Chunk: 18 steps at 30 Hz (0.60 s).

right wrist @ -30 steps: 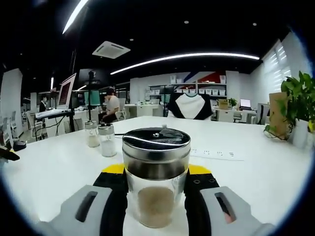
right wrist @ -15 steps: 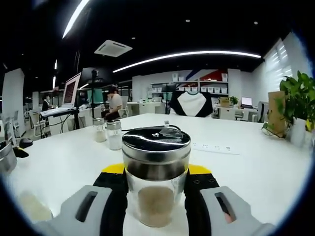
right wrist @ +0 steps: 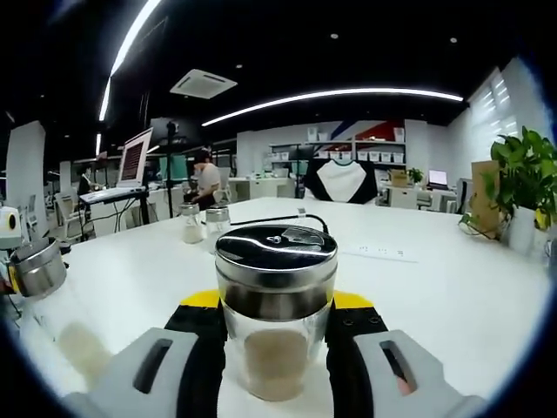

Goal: Rotate the seasoning bottle until the label or dispensing opening points toward the visible target arrow and the bottle remains upright within the marked orientation range

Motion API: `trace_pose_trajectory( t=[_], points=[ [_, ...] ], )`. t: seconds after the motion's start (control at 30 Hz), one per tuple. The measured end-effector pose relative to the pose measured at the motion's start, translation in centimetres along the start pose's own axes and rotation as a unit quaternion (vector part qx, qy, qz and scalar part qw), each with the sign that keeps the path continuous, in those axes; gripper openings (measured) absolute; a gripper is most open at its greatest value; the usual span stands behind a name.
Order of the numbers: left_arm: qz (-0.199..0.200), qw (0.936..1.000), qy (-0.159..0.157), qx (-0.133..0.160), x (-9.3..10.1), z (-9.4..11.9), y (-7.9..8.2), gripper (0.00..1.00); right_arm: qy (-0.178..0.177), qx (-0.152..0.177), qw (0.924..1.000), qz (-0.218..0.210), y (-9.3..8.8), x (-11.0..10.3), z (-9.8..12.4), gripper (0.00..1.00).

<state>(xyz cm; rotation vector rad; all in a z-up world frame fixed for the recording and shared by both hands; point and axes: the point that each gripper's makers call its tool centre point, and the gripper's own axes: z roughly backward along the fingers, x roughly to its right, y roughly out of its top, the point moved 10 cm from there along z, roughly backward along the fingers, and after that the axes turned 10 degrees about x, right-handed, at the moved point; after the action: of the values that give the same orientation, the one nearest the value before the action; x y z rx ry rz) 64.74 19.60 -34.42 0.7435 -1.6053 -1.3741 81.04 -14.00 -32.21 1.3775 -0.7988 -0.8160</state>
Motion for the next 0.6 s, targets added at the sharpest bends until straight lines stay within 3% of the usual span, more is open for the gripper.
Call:
trace_pose_trajectory(
  t=[0.6],
  points=[
    [-0.001,1.0000,0.000,0.000,0.0,0.0,0.1,0.90,0.011,-0.011,0.9999,-0.002,0.1,-2.1,4.4,0.43]
  ],
)
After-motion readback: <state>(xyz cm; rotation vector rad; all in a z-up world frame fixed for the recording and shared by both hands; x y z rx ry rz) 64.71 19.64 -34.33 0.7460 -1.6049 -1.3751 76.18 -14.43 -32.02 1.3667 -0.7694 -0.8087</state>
